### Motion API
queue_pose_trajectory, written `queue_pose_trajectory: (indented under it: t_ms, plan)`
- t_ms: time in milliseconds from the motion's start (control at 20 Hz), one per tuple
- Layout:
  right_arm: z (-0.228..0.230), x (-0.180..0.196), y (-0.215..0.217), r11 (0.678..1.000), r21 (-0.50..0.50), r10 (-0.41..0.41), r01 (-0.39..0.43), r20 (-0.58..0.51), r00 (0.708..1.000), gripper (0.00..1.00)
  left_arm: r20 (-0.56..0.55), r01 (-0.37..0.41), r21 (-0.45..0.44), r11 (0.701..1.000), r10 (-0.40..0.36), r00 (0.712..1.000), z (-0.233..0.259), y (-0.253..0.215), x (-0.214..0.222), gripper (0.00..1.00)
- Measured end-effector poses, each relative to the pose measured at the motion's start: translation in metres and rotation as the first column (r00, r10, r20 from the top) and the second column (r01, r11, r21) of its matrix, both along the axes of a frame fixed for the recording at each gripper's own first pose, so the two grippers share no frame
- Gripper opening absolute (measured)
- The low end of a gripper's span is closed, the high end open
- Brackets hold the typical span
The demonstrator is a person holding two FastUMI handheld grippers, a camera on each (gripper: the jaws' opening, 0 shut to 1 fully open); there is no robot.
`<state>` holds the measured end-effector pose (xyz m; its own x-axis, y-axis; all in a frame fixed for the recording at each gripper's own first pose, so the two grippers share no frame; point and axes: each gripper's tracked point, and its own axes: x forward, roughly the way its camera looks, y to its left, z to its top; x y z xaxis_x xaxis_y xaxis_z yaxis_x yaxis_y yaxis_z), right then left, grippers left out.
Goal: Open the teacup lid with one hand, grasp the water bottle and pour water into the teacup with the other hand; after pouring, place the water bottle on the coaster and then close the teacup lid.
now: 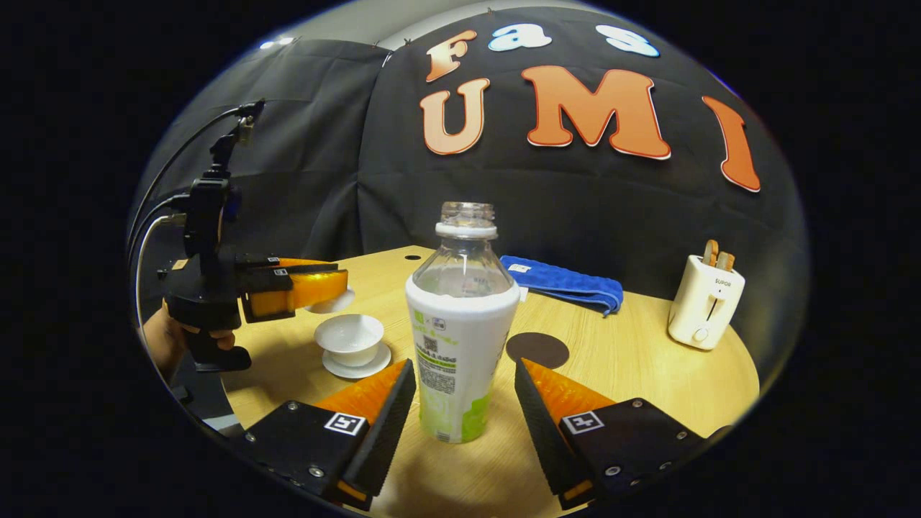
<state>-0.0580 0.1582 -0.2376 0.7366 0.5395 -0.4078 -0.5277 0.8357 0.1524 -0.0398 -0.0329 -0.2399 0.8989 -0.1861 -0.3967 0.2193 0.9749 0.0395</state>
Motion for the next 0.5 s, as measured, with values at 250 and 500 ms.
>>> queue_pose_trajectory:
  t_ms: [250,500]
  plan:
    - [-0.005,0.002,0.006,1.0,-0.023,-0.018,0.018,-0.009,1.0,0.7,-0.002,-0.06,-0.009,0.998,0.059,0.998,-0.001,0.031,0.001,0.3]
    - [0.001,0.007,0.007,0.998,-0.058,-0.025,0.024,-0.014,1.0,0.65,-0.004,-0.095,-0.009,0.995,0.095,0.995,-0.004,0.054,0.0,0.3]
